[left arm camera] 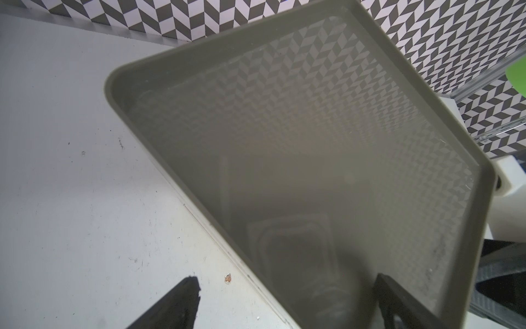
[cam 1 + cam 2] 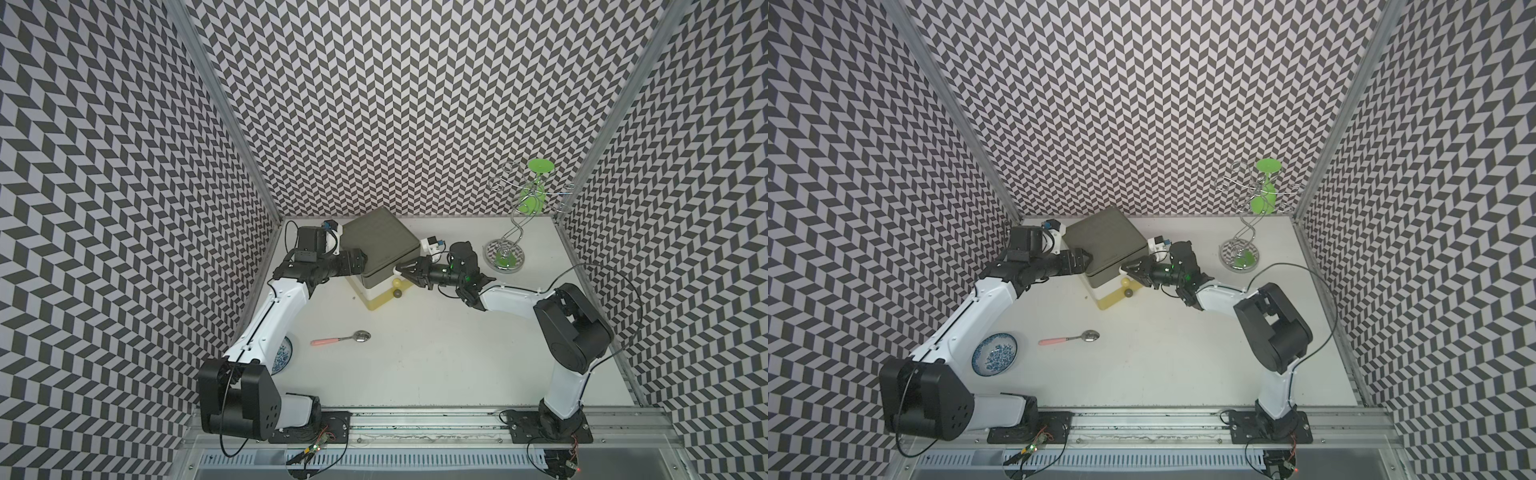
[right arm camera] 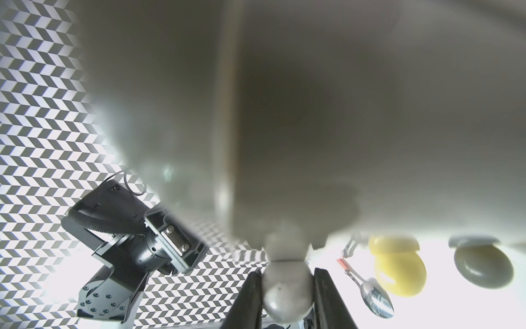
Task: Take the keys out of the drawer
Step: Open the drawer in the storage box.
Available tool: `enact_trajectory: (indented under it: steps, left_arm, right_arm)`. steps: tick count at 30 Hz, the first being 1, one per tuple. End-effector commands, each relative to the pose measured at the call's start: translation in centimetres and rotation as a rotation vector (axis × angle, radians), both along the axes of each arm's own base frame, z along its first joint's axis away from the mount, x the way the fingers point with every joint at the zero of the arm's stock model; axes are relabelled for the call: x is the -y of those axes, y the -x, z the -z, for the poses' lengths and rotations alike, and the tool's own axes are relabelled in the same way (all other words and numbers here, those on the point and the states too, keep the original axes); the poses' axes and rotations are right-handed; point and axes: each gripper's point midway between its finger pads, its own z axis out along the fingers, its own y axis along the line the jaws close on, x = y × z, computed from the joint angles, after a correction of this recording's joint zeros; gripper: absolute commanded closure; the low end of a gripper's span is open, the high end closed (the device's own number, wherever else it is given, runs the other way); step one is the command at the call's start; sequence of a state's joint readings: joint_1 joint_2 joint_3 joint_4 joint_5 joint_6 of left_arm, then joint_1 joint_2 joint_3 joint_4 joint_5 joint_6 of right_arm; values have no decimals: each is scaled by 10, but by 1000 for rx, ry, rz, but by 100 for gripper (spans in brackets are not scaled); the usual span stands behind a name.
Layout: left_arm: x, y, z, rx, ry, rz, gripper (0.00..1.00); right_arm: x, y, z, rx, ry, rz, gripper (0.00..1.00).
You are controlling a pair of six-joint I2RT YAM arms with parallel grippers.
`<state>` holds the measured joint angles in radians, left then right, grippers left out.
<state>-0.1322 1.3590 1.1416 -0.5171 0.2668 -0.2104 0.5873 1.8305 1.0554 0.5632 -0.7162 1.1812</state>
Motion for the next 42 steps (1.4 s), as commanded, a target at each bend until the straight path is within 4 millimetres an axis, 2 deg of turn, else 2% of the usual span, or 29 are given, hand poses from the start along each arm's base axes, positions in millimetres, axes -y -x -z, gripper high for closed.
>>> enact_trajectory:
  steps: [1,11,21,42]
  left_arm:
    - [-5,9,22,-75,-43,-7,2]
    - [-9,9,32,-101,-72,-10,2]
    - [-10,11,33,-103,-78,-9,2]
    - [-11,18,36,-109,-80,-12,2]
  right_arm:
    - [4,14,-17,69,0,-18,75]
    - [26,43,-7,70,54,-28,75]
    - [46,70,5,61,85,-19,76]
    - [59,89,19,65,140,-37,76]
